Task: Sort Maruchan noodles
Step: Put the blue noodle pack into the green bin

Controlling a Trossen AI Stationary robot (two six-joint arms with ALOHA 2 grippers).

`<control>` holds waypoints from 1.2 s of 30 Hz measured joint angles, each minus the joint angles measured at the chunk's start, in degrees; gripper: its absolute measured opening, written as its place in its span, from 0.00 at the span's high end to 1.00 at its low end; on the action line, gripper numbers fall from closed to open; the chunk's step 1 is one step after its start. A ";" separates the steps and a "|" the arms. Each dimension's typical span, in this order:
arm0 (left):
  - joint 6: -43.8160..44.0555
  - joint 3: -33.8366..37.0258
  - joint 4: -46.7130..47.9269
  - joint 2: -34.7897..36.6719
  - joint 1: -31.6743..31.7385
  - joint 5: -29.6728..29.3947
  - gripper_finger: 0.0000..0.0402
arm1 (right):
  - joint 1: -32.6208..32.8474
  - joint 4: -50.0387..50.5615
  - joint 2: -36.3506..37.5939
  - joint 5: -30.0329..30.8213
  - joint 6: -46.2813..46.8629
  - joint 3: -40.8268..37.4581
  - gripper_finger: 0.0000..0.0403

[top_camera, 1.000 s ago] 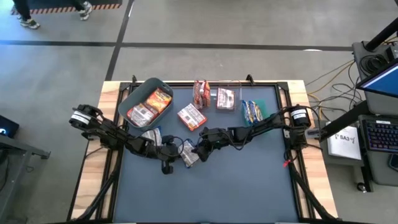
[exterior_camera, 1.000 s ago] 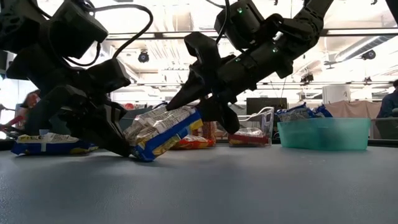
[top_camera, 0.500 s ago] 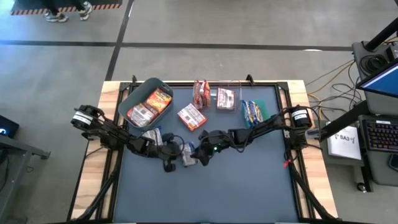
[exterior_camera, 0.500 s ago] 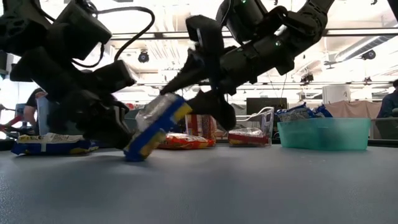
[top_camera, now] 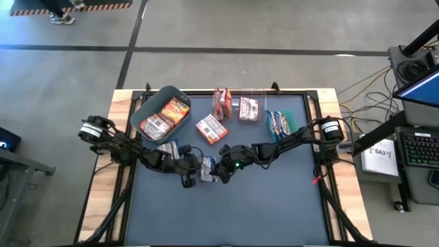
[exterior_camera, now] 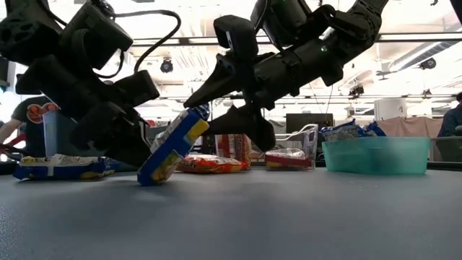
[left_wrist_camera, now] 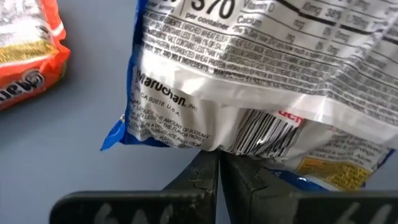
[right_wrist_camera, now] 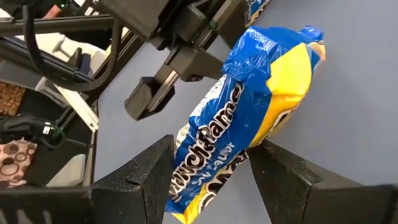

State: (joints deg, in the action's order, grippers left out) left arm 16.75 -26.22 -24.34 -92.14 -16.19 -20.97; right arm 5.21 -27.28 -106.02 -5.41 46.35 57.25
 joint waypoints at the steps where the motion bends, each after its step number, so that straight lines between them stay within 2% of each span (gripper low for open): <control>1: 0.62 0.00 0.26 0.00 -0.02 0.23 1.00 | -0.06 0.04 -0.02 -0.01 0.11 0.00 0.51; 11: 4.18 -1.10 -0.10 0.17 -0.41 4.67 1.00 | -1.29 5.24 -0.11 1.71 4.67 -0.04 0.52; 17: 3.25 -1.97 0.60 0.24 -0.79 5.46 1.00 | -1.19 9.34 -0.15 2.48 2.03 1.89 0.57; 28: 3.37 -1.84 0.90 0.24 -0.68 4.57 1.00 | -1.12 11.87 0.00 1.95 0.03 4.04 0.70; 36: 3.30 -1.84 0.90 0.24 -0.68 4.55 1.00 | -1.11 11.97 0.00 1.90 -0.36 4.04 0.71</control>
State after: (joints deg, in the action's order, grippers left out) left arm 20.05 -28.05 -23.44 -91.90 -16.86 -16.43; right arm 4.10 -15.31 -106.02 -3.51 45.99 61.30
